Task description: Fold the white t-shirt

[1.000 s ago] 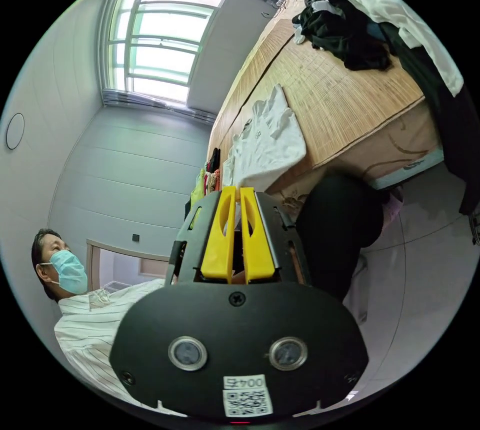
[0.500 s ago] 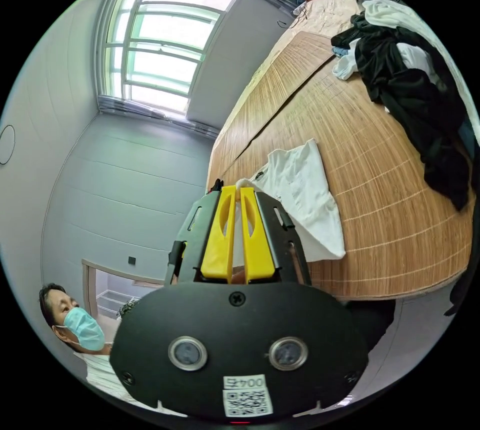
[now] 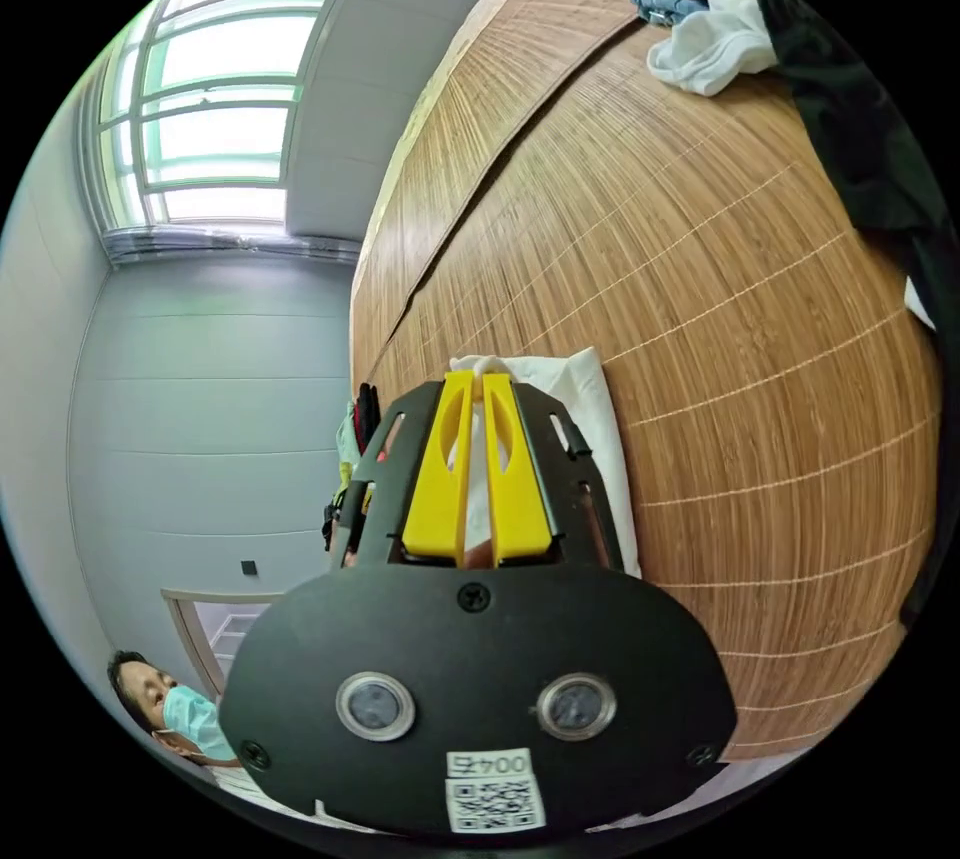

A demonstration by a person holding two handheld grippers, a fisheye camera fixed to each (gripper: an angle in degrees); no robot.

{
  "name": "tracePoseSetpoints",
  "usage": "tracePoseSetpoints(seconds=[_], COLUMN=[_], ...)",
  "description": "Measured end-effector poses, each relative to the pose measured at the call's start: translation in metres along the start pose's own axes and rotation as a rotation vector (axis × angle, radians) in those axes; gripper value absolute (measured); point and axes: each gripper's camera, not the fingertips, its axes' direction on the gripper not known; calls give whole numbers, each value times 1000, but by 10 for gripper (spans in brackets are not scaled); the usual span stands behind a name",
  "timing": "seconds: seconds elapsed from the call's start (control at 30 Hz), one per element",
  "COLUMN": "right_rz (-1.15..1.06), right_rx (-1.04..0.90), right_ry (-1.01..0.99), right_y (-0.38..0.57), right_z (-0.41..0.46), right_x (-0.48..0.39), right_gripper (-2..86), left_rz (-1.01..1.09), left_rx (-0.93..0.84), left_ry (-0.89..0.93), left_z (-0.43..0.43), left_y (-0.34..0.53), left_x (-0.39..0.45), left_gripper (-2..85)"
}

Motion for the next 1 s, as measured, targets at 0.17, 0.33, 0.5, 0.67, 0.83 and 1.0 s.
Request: tracePoseSetpoints(seconds=[0.17, 0.33, 0.5, 0.67, 0.83, 1.0], right_rz=[115, 198, 238, 183, -187, -584], right_rx=[-36, 18, 30, 78, 116, 235], right_ry=[-19, -103, -121, -154, -112, 338], right_y=[-39, -50, -46, -30, 32, 190], right_z=[52, 63, 64, 43, 10, 8], right_x=[35, 43, 27, -1, -74, -144], right_gripper=[56, 80, 75, 55, 15, -6], left_rz=[-121, -165, -179, -46, 331, 791], left_rx=[36, 214, 300, 173, 59, 182], left_ry=[215, 315, 360, 286, -1, -426], left_z=[19, -15, -34, -41, -80, -114], left_y=[-28, -13, 13, 43, 165, 362], left_x=[-75, -95, -81, -17, 89, 161], left_gripper=[104, 106, 85, 71, 61, 55])
